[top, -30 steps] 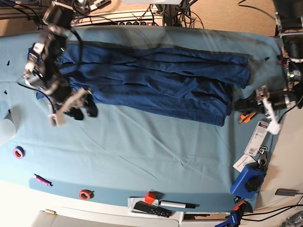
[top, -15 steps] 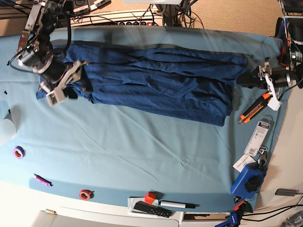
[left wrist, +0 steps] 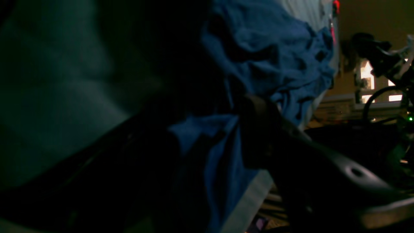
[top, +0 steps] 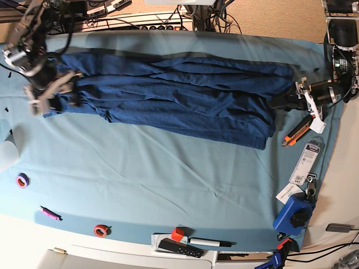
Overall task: Layout the t-shirt on the table in an organized manner, then fold the t-shirt properly
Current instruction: 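Pinch one shirt end with the right gripper, the opposite end with the left, then lift the shirt end with the left gripper and fold it toward the middle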
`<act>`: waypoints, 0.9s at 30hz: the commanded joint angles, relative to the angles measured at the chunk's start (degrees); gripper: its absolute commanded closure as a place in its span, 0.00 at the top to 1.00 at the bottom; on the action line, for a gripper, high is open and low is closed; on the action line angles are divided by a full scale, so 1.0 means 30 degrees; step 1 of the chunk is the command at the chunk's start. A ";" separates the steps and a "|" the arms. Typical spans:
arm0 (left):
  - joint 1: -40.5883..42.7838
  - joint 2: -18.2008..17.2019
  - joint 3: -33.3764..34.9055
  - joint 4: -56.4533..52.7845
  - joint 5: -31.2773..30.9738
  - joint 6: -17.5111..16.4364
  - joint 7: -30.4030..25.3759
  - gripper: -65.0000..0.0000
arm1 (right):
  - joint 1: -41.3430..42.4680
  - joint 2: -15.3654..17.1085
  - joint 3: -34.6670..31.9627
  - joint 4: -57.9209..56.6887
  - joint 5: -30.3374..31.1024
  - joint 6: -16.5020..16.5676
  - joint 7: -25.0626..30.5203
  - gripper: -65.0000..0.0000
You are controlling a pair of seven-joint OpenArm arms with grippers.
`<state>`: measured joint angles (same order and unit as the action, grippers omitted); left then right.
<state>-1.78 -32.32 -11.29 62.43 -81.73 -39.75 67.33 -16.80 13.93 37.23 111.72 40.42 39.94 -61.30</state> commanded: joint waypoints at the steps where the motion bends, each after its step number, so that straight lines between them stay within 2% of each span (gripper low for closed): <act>1: -0.0044 0.0087 0.0058 0.0073 0.1013 0.0182 -0.0117 0.52 | 0.0102 0.0036 0.0765 0.0328 0.0233 0.0019 0.0423 0.54; 4: -0.0044 0.0546 0.0066 0.0073 0.2499 0.0481 -0.1086 0.52 | 0.0095 -0.0488 0.2732 0.0328 0.0270 0.0019 0.0415 0.54; 10: -0.0044 0.0772 0.0168 0.0073 0.2688 0.1180 -0.0954 0.52 | 0.0102 -0.0787 0.4998 0.0313 0.1392 0.0019 0.0058 0.54; 14: -0.0036 0.1035 0.0780 0.0182 0.4007 0.1326 -0.0896 0.52 | 0.0102 -0.0787 0.5209 0.0313 0.1472 0.0019 0.0058 0.54; 18: -0.0044 0.1246 0.1384 0.0342 0.4175 0.1814 -0.1042 0.52 | 0.0102 -0.0787 0.5202 0.0313 0.1537 0.0019 0.0058 0.54; 27: 0.0022 0.1137 0.1384 0.1676 0.6054 0.2120 -0.1100 0.52 | 0.0102 -0.0787 0.5202 0.0313 0.1530 0.0019 0.0000 0.54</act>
<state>-2.55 -28.40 -7.79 67.81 -69.80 -35.64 59.44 -16.69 10.59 52.49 111.72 43.64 39.94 -62.59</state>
